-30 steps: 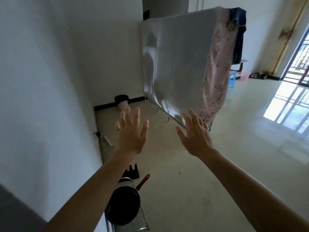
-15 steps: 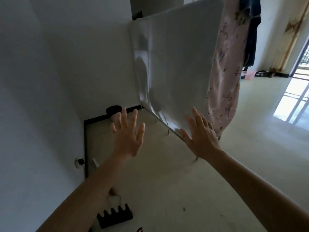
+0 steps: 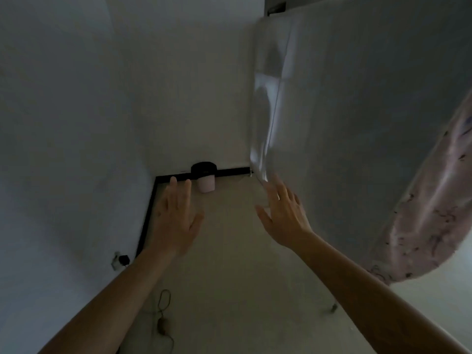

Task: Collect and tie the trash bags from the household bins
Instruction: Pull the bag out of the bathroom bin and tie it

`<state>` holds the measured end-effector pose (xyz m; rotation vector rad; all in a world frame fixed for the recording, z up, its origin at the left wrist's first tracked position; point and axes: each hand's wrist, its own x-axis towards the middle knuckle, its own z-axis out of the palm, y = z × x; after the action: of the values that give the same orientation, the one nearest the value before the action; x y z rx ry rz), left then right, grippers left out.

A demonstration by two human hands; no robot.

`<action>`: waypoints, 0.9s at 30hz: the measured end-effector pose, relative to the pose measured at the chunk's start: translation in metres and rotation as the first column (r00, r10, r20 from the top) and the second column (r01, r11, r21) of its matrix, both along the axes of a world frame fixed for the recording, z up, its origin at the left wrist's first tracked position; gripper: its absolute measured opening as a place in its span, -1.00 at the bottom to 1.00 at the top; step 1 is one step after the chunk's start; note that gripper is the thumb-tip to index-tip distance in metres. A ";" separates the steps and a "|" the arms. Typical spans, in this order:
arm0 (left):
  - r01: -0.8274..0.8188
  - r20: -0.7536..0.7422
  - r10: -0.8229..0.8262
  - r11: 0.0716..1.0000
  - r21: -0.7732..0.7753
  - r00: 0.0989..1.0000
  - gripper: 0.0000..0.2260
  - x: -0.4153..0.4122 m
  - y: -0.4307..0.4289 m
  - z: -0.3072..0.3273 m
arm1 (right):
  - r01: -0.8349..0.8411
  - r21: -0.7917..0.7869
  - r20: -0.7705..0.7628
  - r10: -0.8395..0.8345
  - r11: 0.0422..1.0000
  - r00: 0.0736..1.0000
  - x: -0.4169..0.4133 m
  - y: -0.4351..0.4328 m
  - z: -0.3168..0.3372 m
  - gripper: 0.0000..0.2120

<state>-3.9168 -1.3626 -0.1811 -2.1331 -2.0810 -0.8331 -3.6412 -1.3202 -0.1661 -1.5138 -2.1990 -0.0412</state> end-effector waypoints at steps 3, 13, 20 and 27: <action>-0.039 -0.043 0.038 0.999 -0.019 0.998 -0.30 -0.029 0.087 -0.021 | -0.046 -0.013 0.095 0.047 0.999 0.994 -0.025 0.094 -0.015 -0.34; -0.056 -0.082 0.042 0.983 -0.177 0.996 -0.29 -0.076 0.361 -0.004 | 0.010 -0.083 0.056 -0.006 0.996 0.998 -0.059 0.377 0.001 -0.34; -0.125 -0.102 0.104 0.963 -0.238 0.989 -0.27 -0.095 0.552 -0.050 | 0.009 -0.135 -0.007 -0.010 0.991 1.000 -0.069 0.585 -0.050 -0.40; -0.229 -0.104 0.209 0.937 -0.263 0.972 -0.34 -0.116 0.762 -0.041 | -0.090 -0.206 -0.018 0.088 0.974 0.996 -0.105 0.821 -0.047 -0.38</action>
<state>-4.0332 -0.6010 -0.2225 -1.9566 -2.4580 -0.4560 -3.7464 -0.4993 -0.2129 -1.5159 -2.3210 0.2295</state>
